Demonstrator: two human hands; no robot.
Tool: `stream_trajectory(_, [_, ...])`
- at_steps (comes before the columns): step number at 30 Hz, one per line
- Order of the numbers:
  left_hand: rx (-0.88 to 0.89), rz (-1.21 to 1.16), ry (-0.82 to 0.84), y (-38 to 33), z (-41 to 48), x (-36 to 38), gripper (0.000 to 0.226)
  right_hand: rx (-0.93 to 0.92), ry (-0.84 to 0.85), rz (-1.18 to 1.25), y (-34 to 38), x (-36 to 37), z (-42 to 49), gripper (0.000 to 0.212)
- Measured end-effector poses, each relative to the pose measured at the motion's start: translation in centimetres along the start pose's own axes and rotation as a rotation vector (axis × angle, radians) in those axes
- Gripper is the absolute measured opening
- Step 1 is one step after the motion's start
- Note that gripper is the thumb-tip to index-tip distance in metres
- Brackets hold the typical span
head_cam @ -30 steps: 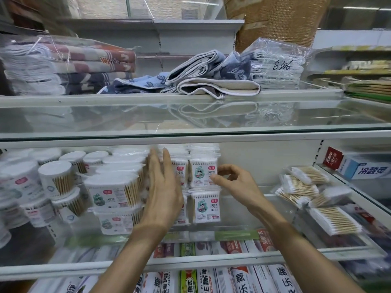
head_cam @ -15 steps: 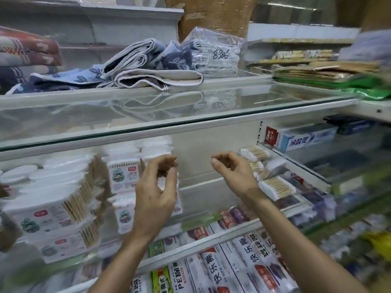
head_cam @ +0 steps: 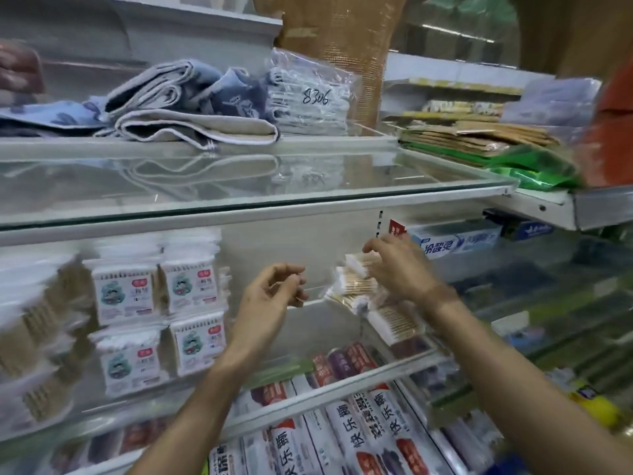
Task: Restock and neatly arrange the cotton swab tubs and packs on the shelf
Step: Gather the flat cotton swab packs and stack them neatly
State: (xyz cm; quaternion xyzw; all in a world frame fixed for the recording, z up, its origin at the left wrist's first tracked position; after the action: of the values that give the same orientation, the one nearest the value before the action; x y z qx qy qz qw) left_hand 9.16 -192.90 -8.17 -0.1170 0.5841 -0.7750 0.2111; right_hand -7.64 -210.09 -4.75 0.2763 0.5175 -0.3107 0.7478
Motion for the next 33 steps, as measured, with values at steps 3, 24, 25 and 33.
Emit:
stream_trajectory(3, [-0.004,0.004,-0.041,0.0,-0.1,0.5,0.014,-0.047,0.099,-0.145,0.2,1.1,1.7,0.047])
stream_trajectory(24, [0.027,0.065,-0.11,-2.6,-0.7,-2.0,0.021,-0.027,0.283,1.502,6.0,-0.1,-1.4,0.018])
stream_trajectory(25, [0.027,0.069,-0.096,-2.9,-0.8,-2.1,0.023,-0.035,0.307,1.533,6.8,0.2,-1.8,0.018])
stream_trajectory(33, [0.047,0.087,-0.145,-3.9,-2.2,-4.4,0.015,-0.101,0.34,1.588,10.7,1.0,-3.0,0.031])
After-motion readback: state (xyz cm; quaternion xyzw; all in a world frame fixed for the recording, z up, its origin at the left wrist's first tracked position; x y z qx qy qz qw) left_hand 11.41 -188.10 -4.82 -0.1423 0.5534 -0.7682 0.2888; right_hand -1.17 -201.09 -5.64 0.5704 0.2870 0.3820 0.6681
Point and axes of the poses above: each hand's wrist, its own z-axis towards the middle knuckle, its own x-axis out of the palm, y = z × x, the point moved 9 cm from there along z, towards the middle knuckle, and after that the axes turned 5 degrees about y, right-handed, at the moved point
